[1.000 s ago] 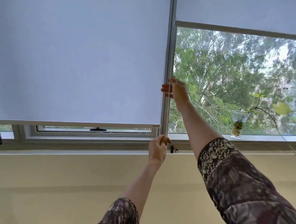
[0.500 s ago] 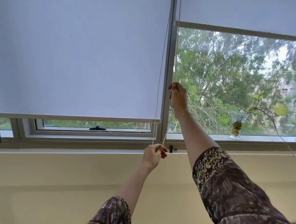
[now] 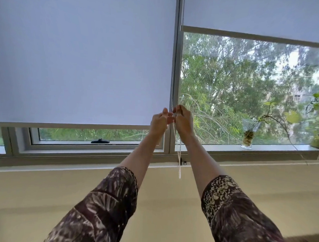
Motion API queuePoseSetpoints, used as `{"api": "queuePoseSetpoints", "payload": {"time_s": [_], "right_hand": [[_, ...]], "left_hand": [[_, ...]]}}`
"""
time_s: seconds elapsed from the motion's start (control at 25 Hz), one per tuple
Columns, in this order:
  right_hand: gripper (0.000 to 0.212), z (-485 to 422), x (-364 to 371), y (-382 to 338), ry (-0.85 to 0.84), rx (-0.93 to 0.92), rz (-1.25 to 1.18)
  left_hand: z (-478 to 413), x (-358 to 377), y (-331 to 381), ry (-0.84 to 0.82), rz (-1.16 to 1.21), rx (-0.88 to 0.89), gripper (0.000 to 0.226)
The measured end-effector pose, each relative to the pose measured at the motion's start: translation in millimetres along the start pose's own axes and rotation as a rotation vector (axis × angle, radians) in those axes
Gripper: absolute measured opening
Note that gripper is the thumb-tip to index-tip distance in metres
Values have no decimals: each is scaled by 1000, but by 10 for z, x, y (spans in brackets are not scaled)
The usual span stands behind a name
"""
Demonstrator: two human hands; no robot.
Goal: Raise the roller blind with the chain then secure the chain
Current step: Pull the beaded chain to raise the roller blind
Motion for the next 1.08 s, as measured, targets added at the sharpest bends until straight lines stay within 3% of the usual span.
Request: {"api": "queuePoseSetpoints", "payload": {"time_s": [0.64,0.8,1.08], "right_hand": [[27,514,-19,289,-58,-40,99],[35,697,68,543,-156,-6,122],[32,751,22,935,-373,234,239]], "left_hand": [[-258,374,1050,10,167,133,27],[-326,229,897,119,143,29,25],[-162,29,490,196,-41,147,27]]}}
Point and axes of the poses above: each hand's wrist, its own z-axis away from the middle knuckle, its own x-axis out of the palm, y = z × x, the point moved 9 cm from there along -z, towards the middle knuckle, and after that the axes turned 3 degrees about y, right-handed, at the moved point
